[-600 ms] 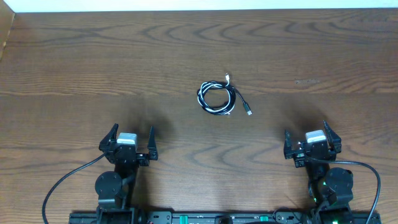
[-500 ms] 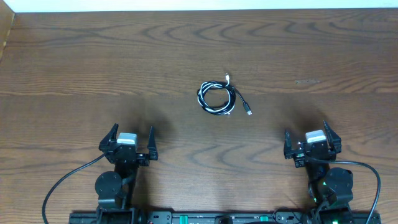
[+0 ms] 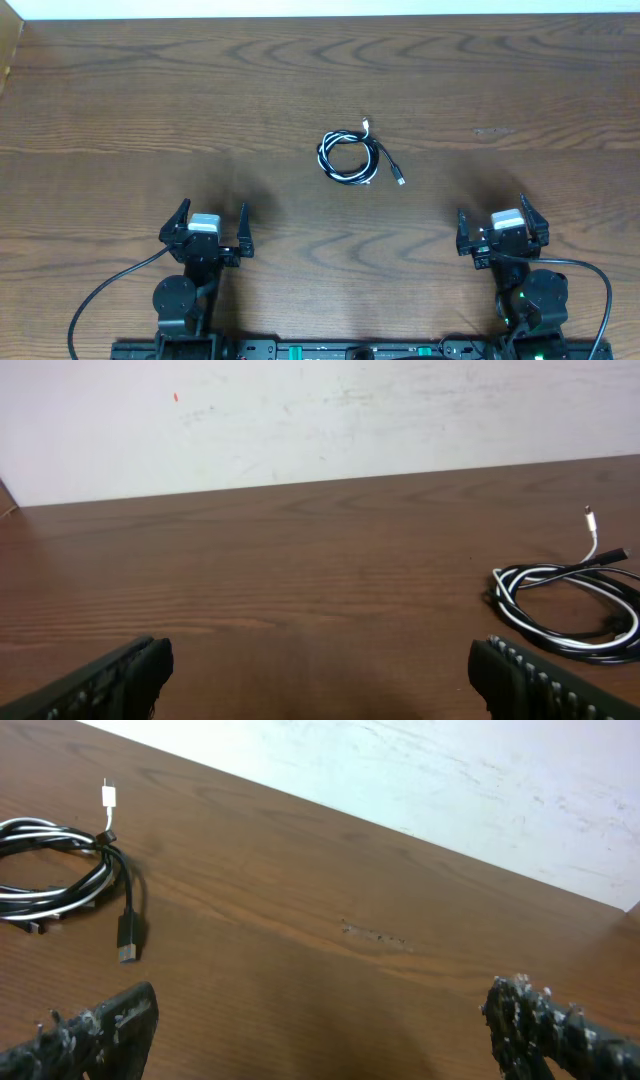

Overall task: Untangle cables
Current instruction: 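Raise both grippers and open them toward the coiled cables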

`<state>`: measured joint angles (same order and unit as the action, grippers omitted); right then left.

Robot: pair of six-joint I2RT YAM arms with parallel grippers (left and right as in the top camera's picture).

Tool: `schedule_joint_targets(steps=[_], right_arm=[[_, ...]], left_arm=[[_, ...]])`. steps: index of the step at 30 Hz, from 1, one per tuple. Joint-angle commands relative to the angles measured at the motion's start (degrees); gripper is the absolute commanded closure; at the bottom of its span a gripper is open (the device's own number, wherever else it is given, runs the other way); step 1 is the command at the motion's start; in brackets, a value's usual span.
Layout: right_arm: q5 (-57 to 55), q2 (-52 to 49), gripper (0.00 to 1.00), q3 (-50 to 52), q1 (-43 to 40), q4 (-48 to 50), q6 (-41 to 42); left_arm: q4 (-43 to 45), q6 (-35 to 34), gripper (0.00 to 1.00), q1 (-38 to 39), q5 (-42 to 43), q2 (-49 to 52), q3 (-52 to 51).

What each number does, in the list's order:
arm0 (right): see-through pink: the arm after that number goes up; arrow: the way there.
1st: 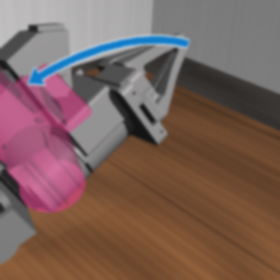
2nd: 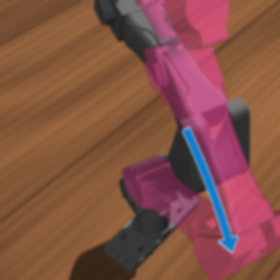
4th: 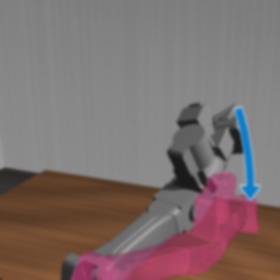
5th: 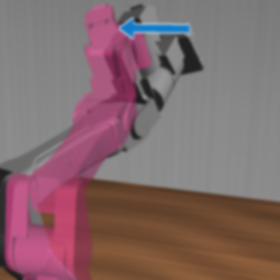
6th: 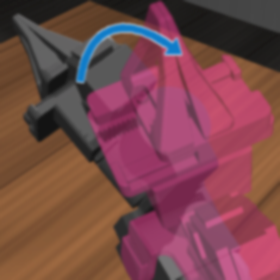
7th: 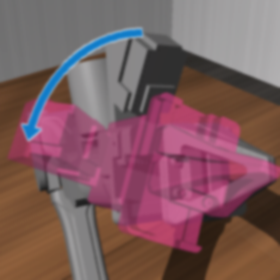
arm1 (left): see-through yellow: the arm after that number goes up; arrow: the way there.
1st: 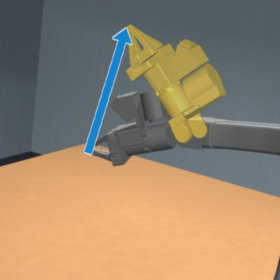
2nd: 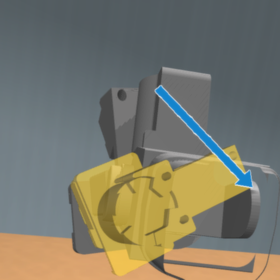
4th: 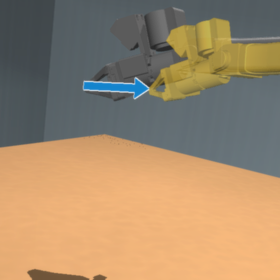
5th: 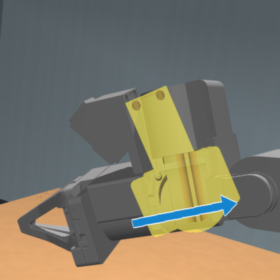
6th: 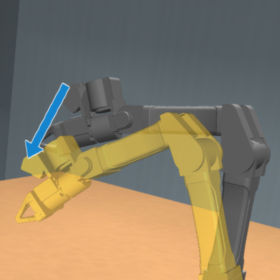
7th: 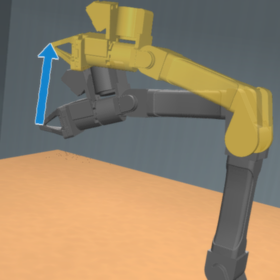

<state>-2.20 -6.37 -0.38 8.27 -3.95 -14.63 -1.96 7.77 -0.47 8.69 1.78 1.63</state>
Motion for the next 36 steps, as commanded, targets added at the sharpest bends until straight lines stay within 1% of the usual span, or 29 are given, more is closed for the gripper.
schedule_joint_targets(steps=[1, 28, 30, 32, 34, 36], right_arm=[[-0.79, 0.0, 0.01, 0.02, -0.35, -0.13, -0.68], [-0.63, 0.0, 0.01, 0.02, -0.35, 0.55, -1.25], [6.58, 0.0, 0.01, 0.02, -0.35, 4.13, 0.72], [20.26, 0.0, 0.01, 0.02, -0.35, 9.75, 5.09], [36.81, 0.0, 0.01, 0.02, -0.35, 15.13, 8.66], [47.98, 0.0, 0.01, 0.02, -0.35, 17.55, 9.27]], left_arm=[[-1.25, 0.76, 0.01, 0.22, 1.11, 0.22, -1.4], [-1.25, 0.76, 0.01, 0.22, 1.11, 0.22, -1.4], [-1.25, 0.76, 0.01, 0.22, 1.11, 0.22, -1.4], [-1.25, 0.79, 0.01, 0.22, 1.09, 0.22, -1.4], [-0.42, 0.66, 0.01, 0.22, 1.36, 0.22, -1.4], [0.48, -0.37, 0.01, 0.22, 5.44, 0.22, -1.4]])
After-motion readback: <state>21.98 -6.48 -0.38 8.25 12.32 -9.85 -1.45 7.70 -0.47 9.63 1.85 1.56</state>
